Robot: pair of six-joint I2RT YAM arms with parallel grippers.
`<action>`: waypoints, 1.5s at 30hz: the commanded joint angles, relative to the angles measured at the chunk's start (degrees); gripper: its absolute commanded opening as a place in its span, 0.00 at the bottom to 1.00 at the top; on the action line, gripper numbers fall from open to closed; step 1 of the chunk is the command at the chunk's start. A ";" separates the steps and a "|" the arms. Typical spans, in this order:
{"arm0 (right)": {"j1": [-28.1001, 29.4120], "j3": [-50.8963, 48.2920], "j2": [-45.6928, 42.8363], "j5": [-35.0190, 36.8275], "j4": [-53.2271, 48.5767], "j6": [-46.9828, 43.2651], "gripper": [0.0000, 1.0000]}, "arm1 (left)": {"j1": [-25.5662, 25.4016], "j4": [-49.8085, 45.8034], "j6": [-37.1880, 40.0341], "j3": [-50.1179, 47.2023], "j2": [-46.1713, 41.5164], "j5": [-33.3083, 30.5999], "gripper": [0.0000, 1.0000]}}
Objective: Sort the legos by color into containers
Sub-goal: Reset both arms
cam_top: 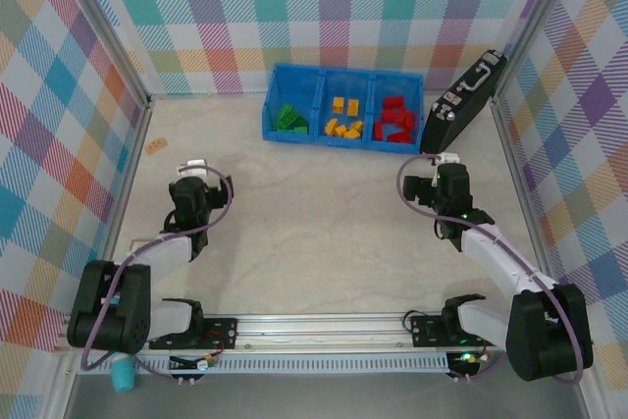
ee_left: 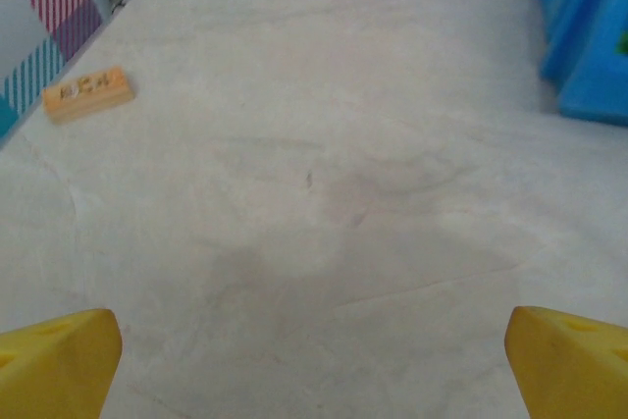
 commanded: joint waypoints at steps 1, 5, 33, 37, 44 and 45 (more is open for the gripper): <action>-0.46 -1.91 -1.48 0.52 4.25 0.47 0.99 | 0.81 17.22 -3.18 -3.25 5.57 -1.11 1.00; -1.13 -5.78 -2.20 -0.08 11.49 -1.96 0.99 | 1.17 25.77 -3.66 -3.04 15.89 -1.16 1.00; -10.27 -7.97 25.03 -15.51 46.70 -7.86 0.99 | 0.67 17.89 -1.27 1.91 17.24 3.00 1.00; -10.24 -8.03 24.58 -15.55 45.95 -8.09 0.99 | 0.64 17.59 -1.29 1.95 17.17 3.12 1.00; -10.27 -8.04 24.56 -15.55 46.09 -8.08 0.99 | 0.49 17.67 -1.09 1.90 16.99 2.90 1.00; -10.22 -8.04 24.52 -15.55 46.01 -8.08 0.99 | 0.44 17.67 -1.10 1.92 16.99 2.86 1.00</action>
